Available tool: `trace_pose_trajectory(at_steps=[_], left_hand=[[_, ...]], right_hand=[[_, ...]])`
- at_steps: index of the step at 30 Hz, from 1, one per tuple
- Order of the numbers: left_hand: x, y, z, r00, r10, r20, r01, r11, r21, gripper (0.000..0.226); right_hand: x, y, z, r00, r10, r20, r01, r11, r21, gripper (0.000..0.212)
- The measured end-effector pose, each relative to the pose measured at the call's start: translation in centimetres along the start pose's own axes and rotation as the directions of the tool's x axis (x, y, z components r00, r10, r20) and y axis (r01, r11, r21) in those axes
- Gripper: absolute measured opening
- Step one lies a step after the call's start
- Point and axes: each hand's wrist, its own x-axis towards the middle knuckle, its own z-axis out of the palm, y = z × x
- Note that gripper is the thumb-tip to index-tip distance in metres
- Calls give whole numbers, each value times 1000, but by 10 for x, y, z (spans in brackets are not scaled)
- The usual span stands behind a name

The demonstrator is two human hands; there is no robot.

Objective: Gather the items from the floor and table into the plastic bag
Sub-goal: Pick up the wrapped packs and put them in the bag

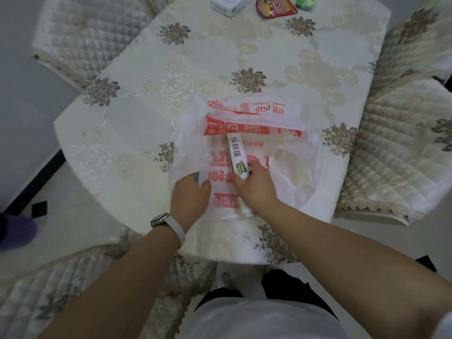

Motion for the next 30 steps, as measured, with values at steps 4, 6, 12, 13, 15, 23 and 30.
trace_pose_trajectory(at_steps=[4, 6, 12, 13, 15, 23, 30], left_hand=[[-17, -10, -1, 985, 164, 55, -165, 986, 24, 59], [-27, -15, -2, 978, 192, 78, -196, 979, 49, 64], [-46, -21, -9, 951, 299, 78, -307, 943, 132, 61], [-48, -20, -10, 942, 328, 77, -336, 930, 149, 60], [-52, -15, -10, 918, 389, 76, -396, 901, 176, 58], [-75, 30, 3, 791, 606, 87, -605, 752, 260, 52], [-113, 94, 29, 701, 702, 127, -702, 648, 296, 53]], right_hand=[[4, -10, 20, 997, -19, 74, 18, 1000, 11, 38], [0, -8, 21, 992, -43, 121, 47, 999, -28, 43], [-26, -3, -8, 971, -147, 186, 190, 954, -234, 39], [-31, -2, -15, 967, -176, 185, 221, 938, -267, 40], [-43, -1, -30, 956, -244, 165, 287, 899, -332, 45], [-85, 17, -96, 909, -411, 72, 371, 718, -589, 55], [-119, 53, -170, 892, -452, -8, 339, 680, -650, 58]])
